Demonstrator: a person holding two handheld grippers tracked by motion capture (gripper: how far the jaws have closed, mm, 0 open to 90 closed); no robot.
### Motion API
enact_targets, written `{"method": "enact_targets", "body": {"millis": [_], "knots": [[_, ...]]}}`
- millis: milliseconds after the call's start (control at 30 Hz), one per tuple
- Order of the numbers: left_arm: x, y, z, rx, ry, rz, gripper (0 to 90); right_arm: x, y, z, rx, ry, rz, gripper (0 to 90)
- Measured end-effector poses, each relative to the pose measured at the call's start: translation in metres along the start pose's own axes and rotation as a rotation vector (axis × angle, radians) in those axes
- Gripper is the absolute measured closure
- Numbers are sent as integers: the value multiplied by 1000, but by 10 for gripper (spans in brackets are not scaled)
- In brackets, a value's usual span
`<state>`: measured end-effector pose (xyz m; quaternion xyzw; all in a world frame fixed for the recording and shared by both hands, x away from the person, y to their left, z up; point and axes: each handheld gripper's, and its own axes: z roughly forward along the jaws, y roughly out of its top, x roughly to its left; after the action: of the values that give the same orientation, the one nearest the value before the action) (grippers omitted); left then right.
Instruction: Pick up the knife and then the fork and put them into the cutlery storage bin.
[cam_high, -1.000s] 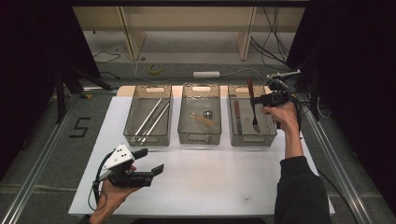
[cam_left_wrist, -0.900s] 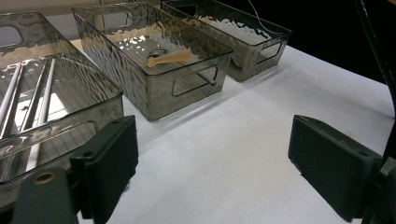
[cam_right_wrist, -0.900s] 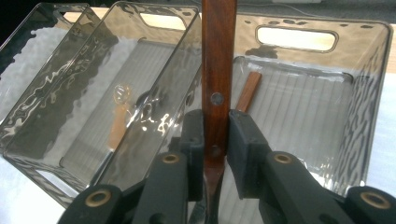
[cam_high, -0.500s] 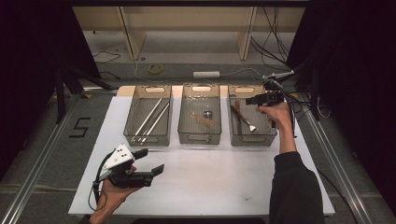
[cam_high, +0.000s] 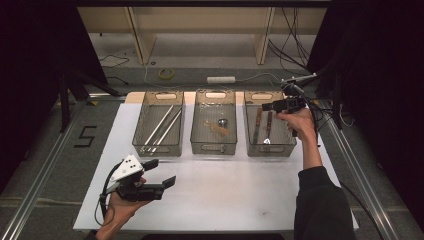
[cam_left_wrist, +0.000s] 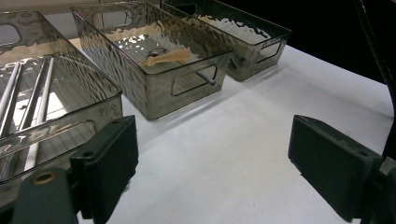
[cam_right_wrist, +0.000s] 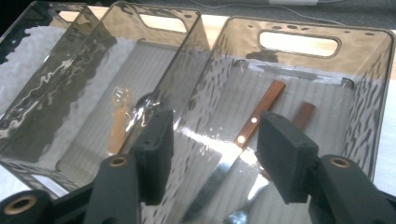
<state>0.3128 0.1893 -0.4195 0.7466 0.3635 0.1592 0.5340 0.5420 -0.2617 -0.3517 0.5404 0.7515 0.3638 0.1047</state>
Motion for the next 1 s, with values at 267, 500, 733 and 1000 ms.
{"method": "enact_targets", "body": {"millis": [267, 500, 733, 1000], "knots": [[0, 0, 0, -1, -1, -2, 153, 11, -3, -6, -27, 56, -18, 408], [0, 0, 0, 1, -1, 0, 153, 21, -8, -9, -31, 68, -46, 378], [0, 0, 0, 2, -1, -2, 153, 32, -18, -14, -56, 88, -83, 357], [0, 0, 1, 5, -1, 3, 153, 40, -33, -19, -73, 86, -108, 340]]}}
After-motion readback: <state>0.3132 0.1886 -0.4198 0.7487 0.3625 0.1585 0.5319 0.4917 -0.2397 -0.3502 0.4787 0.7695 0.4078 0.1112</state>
